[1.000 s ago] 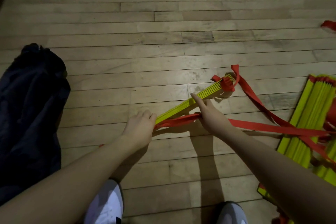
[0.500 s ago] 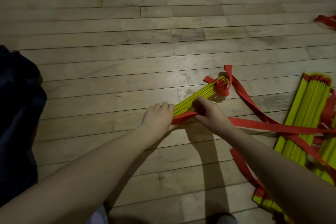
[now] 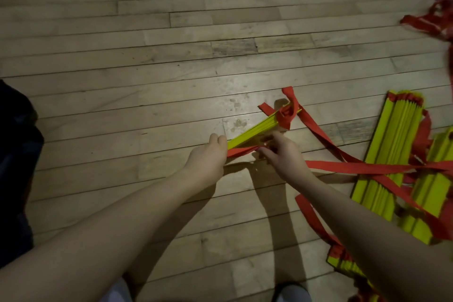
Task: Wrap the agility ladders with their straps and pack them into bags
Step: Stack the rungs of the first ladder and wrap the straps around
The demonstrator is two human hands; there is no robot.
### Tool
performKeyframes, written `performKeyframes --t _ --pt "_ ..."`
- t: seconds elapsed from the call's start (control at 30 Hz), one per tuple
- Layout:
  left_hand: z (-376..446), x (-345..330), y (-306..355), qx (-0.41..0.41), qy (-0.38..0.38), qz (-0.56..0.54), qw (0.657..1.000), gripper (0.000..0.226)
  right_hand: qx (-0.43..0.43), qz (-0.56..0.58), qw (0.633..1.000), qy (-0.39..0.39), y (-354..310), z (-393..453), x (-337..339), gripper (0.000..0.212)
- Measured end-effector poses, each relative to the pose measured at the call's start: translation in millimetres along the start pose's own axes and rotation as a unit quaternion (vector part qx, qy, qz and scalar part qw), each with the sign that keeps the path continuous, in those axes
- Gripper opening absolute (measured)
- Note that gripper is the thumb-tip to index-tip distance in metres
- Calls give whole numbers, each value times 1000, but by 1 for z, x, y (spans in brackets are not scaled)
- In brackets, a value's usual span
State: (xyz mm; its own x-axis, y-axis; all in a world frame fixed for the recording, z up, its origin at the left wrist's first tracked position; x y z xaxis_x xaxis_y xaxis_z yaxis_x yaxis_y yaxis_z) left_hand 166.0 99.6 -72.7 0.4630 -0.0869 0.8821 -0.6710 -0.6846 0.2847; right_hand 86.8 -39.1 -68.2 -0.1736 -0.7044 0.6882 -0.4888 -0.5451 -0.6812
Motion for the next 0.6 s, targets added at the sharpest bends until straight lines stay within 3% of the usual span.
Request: performKeyframes --t 0.17,0.37,0.6 --pt "-29 4 -6 -28 -7 -4 1000 26 -27 74 993 84 -18 -20 9 48" --pt "-52 10 -12 -34 -7 -12 999 25 1 36 993 110 -39 -39 6 83" --pt "-76 14 -11 -74 14 -28 997 28 1 -105 987 118 -48 -54 17 83"
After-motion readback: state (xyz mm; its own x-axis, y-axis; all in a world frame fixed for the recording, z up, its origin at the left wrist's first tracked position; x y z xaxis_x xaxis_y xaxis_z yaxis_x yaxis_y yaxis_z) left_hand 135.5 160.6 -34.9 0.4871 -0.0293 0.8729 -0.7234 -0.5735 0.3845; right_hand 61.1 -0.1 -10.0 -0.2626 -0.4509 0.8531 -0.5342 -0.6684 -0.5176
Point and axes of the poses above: each hand's wrist, its own z-axis towards the middle knuckle, its own x-axis out of the back of the hand, y = z × x, the point moved 8 cm from there along z, towards the middle knuckle, and after that the axes turned 5 degrees about -z, right-handed, at the moved point
